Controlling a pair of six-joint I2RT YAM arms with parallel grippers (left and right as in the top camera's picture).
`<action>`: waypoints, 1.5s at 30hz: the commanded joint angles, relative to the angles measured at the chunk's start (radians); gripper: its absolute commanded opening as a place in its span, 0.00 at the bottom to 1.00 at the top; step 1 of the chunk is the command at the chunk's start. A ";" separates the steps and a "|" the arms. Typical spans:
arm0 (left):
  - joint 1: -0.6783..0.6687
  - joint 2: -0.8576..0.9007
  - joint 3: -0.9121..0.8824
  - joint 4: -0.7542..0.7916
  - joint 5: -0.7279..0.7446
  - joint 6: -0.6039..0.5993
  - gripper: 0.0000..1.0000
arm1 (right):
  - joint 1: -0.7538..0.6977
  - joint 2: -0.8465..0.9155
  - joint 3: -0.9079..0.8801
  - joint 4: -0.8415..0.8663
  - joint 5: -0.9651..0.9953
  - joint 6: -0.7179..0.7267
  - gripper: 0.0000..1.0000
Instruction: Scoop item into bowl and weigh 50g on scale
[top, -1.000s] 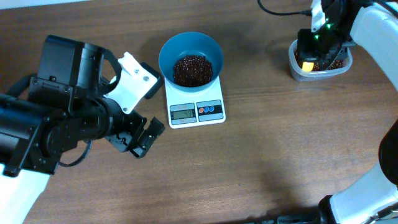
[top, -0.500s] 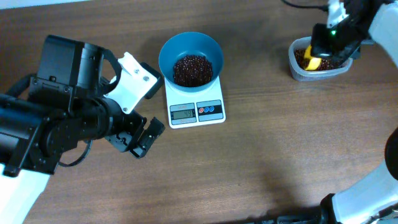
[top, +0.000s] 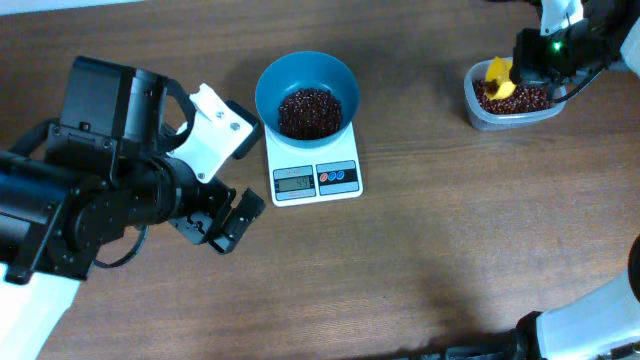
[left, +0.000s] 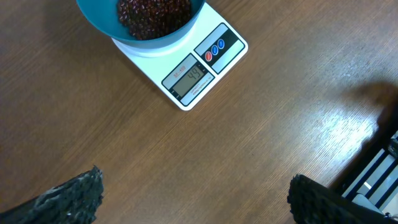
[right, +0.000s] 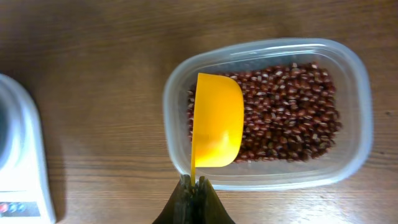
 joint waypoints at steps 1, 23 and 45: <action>-0.003 -0.013 0.018 0.002 0.014 0.016 0.99 | -0.026 -0.040 0.027 -0.012 -0.101 -0.015 0.04; -0.003 -0.013 0.018 0.002 0.014 0.016 0.99 | -0.058 -0.062 0.028 -0.053 -0.012 -0.019 0.04; -0.003 -0.013 0.018 0.002 0.014 0.016 0.99 | 0.241 -0.085 0.047 0.237 -0.496 -0.011 0.04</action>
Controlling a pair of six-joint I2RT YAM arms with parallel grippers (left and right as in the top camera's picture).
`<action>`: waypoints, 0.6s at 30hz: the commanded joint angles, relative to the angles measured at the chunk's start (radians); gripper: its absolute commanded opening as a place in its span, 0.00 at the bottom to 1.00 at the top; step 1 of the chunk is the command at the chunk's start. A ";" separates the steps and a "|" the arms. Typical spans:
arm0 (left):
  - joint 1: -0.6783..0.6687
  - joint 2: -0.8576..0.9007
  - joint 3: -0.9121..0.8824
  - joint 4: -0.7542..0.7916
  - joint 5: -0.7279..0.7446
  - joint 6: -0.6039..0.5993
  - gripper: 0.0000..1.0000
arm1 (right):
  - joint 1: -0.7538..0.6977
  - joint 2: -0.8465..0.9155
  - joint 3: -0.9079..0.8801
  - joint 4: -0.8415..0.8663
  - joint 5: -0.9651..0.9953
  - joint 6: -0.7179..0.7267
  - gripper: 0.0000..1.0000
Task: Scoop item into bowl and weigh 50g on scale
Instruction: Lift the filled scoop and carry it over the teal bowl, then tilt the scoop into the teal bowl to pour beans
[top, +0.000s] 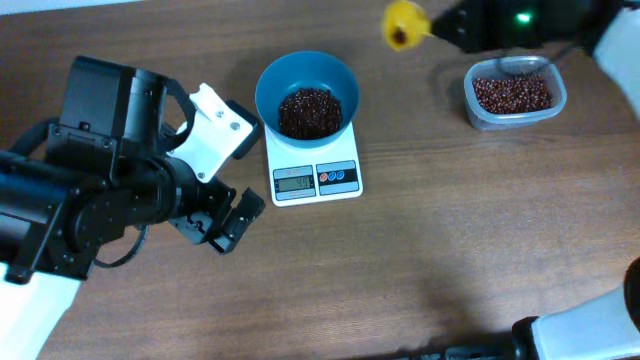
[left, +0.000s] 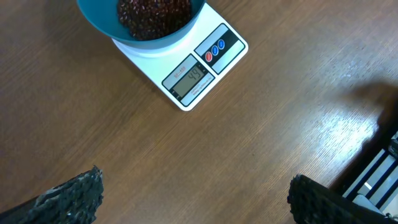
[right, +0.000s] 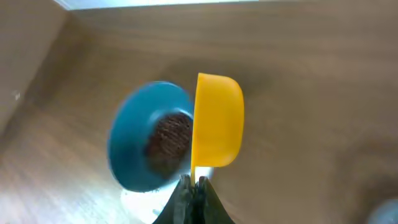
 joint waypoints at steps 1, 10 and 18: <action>-0.003 -0.013 0.018 0.000 0.014 0.015 0.99 | 0.103 -0.024 0.024 0.046 0.031 0.002 0.04; -0.003 -0.013 0.018 0.000 0.014 0.015 0.99 | 0.353 -0.024 0.024 0.052 0.347 -0.088 0.04; -0.003 -0.013 0.018 0.000 0.014 0.015 0.99 | 0.451 -0.029 0.024 0.048 0.532 -0.137 0.04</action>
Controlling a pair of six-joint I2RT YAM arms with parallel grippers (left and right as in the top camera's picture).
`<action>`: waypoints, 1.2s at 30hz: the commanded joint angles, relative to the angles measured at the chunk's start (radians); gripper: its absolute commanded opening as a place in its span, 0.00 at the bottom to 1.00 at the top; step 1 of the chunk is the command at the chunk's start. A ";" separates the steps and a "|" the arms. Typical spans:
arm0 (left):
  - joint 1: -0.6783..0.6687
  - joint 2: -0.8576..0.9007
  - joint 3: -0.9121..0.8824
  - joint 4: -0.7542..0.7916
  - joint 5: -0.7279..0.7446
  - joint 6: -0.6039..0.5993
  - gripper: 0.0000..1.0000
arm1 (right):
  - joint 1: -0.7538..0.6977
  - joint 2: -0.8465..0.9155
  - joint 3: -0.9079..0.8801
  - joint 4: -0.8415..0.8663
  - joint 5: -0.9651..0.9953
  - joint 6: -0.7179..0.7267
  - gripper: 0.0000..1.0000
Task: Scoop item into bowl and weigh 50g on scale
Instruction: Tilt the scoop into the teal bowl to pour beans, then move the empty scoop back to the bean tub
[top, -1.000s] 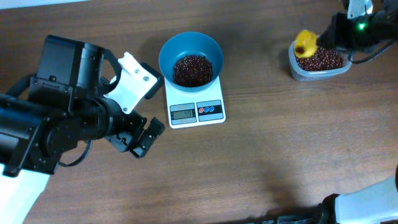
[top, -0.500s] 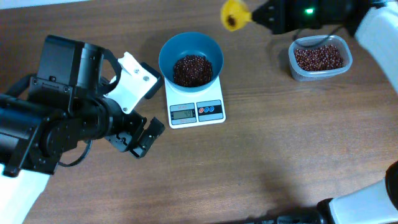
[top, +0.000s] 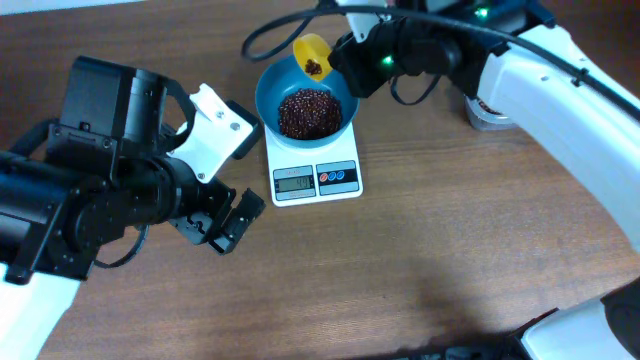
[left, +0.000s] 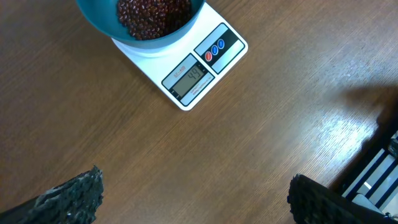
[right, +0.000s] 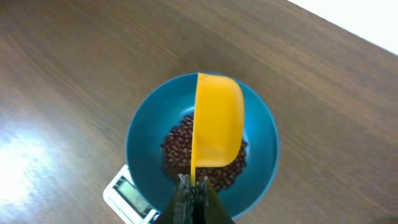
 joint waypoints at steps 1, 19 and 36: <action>-0.003 -0.013 0.018 0.002 0.014 0.015 0.99 | 0.013 -0.030 0.023 -0.010 0.109 -0.031 0.04; -0.003 -0.013 0.018 0.002 0.014 0.015 0.99 | 0.002 -0.047 0.029 -0.041 -0.066 -0.036 0.04; -0.003 -0.013 0.018 0.002 0.014 0.015 0.99 | -0.287 -0.047 0.029 0.027 -0.543 0.119 0.04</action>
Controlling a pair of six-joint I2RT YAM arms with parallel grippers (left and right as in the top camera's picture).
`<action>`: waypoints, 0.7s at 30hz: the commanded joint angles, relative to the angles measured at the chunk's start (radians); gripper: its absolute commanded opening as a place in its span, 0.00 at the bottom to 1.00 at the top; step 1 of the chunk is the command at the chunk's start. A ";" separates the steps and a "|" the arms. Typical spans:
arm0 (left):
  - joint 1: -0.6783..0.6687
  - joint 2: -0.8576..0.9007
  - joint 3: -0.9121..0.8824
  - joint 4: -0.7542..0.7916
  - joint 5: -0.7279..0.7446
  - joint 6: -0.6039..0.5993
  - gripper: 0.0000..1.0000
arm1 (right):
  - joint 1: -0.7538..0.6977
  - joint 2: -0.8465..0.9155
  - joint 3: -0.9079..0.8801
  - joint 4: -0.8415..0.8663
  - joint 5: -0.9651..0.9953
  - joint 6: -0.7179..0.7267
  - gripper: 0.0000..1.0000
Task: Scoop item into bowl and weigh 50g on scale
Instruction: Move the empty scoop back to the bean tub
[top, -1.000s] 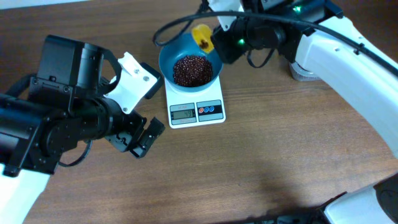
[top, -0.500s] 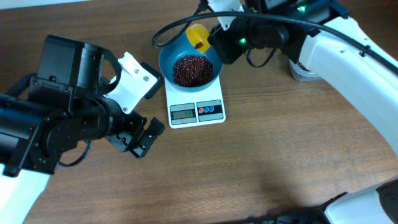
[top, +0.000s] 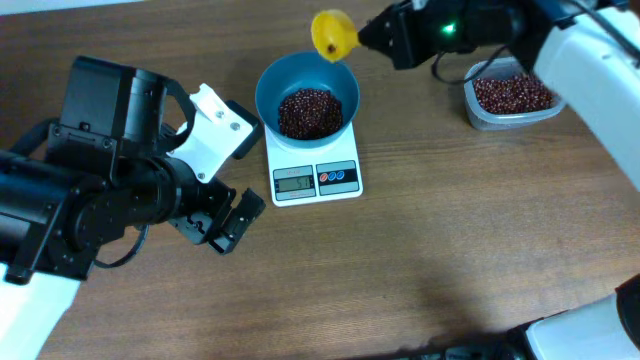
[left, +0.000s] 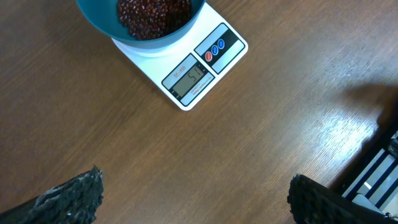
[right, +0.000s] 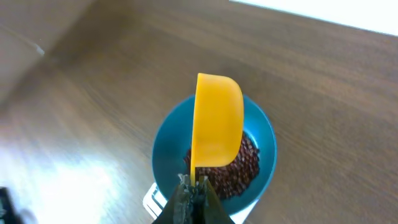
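A blue bowl (top: 307, 95) of red beans stands on the white scale (top: 316, 178). In the left wrist view the scale's display (left: 194, 76) reads about 51. My right gripper (right: 194, 186) is shut on the handle of a yellow scoop (top: 332, 35), which hangs over the bowl's far rim. From the right wrist I see only the scoop's (right: 216, 121) back, so its inside is hidden. My left gripper (left: 196, 208) is open and empty over bare table, in front of and to the left of the scale.
A clear tub (top: 515, 93) of red beans sits at the far right of the wooden table (top: 450, 250). The bulky left arm (top: 100, 190) fills the left side. The right arm (top: 560, 50) reaches in from the far right.
The scoop was low over the bowl's far rim with beans in it; now it is a little higher and further back. The scale display went from 44 to about 51.
First the scoop was in the bean tub, with the scale at 44. Later it hung between tub and bowl with beans in it, then over the bowl. Now the scale shows about 51. The left arm stayed still throughout.
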 joint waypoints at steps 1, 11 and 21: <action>-0.003 -0.013 0.017 0.002 0.014 0.015 0.99 | -0.099 -0.028 0.025 0.028 -0.195 0.070 0.04; -0.003 -0.013 0.017 0.002 0.014 0.015 0.99 | -0.310 -0.028 0.024 -0.026 -0.282 0.061 0.04; -0.003 -0.013 0.017 0.002 0.014 0.015 0.99 | -0.428 -0.028 0.024 -0.237 0.183 -0.265 0.04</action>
